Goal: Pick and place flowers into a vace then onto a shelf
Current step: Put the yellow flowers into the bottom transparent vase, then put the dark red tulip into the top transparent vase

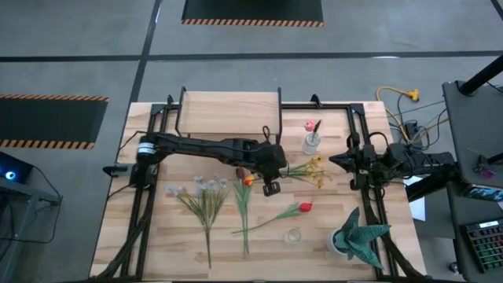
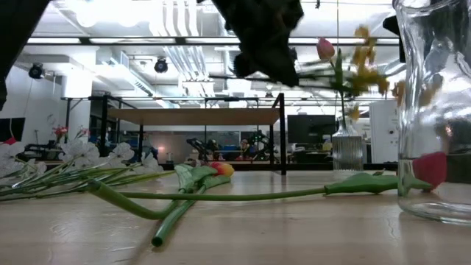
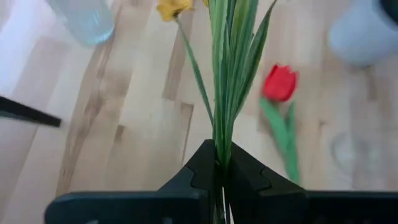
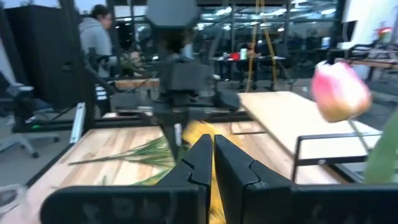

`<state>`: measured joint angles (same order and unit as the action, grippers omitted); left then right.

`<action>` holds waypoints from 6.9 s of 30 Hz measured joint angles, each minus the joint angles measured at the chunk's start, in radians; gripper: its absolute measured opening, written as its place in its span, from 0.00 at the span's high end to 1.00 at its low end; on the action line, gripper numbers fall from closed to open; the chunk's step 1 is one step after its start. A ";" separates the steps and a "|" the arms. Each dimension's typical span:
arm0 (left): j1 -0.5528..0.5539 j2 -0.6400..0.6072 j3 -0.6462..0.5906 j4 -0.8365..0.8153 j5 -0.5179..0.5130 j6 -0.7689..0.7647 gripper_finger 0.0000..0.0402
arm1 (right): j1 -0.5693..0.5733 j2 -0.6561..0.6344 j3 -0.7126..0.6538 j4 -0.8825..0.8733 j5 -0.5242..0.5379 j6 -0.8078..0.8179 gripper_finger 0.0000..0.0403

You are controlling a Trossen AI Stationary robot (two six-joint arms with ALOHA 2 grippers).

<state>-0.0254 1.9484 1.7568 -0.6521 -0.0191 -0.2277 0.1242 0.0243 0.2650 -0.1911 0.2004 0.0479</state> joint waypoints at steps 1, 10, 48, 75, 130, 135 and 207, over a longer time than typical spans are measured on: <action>-0.002 -0.027 -0.037 0.037 0.000 -0.009 0.99 | 0.000 -0.002 0.007 -0.005 0.016 -0.002 0.98; -0.032 -0.310 -0.569 0.837 -0.020 -0.221 0.99 | 0.000 -0.006 0.041 -0.072 0.100 -0.025 0.98; -0.272 0.069 -0.258 1.420 -0.216 0.036 0.99 | 0.000 -0.010 0.040 -0.067 0.229 0.001 0.98; -0.329 0.140 -0.250 1.489 -0.217 0.032 0.99 | 0.000 -0.009 0.040 -0.098 0.229 -0.005 0.98; -0.321 0.313 -0.265 1.647 -0.221 -0.115 0.71 | 0.000 -0.010 0.040 -0.117 0.227 0.004 0.98; -0.321 0.306 -0.265 1.647 -0.219 -0.115 0.60 | 0.000 -0.010 0.040 -0.120 0.227 0.004 0.98; -0.316 -0.073 -0.283 -0.020 -0.337 -1.362 0.59 | 0.000 -0.009 0.040 -0.122 0.228 0.001 0.98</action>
<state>-0.3416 1.8751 1.4734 -0.6721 -0.3566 -1.5901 0.1242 0.0158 0.3046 -0.3135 0.4282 0.0494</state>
